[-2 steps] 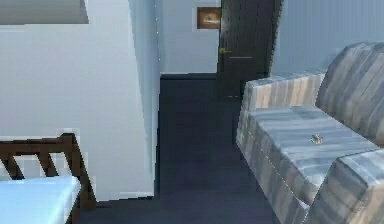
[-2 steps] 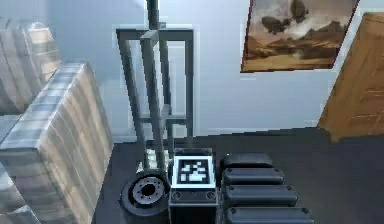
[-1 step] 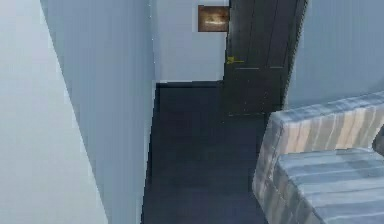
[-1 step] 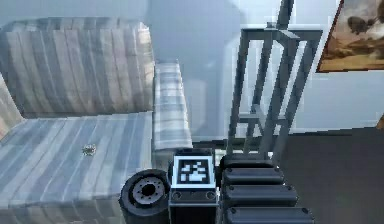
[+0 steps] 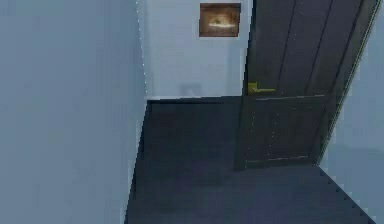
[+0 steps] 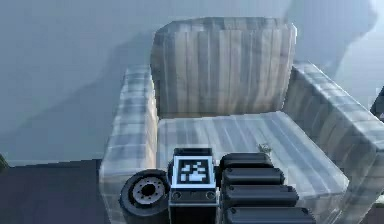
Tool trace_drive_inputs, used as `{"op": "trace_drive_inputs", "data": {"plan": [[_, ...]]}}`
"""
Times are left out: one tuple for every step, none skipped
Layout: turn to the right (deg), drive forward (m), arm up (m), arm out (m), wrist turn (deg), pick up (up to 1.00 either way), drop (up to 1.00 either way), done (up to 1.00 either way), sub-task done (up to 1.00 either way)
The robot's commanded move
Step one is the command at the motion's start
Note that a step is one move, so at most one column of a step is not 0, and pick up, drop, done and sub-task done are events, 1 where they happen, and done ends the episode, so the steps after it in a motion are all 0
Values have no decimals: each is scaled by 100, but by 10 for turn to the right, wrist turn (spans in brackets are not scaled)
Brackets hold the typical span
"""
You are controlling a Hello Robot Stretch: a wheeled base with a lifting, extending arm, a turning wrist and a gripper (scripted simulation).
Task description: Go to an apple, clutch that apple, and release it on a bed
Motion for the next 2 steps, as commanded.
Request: {"op": "trace_drive_inputs", "data": {"plan": [[0,100,0,0,0,0,0,0,0],[60,0,0,0,0,0,0,0,0]]}}
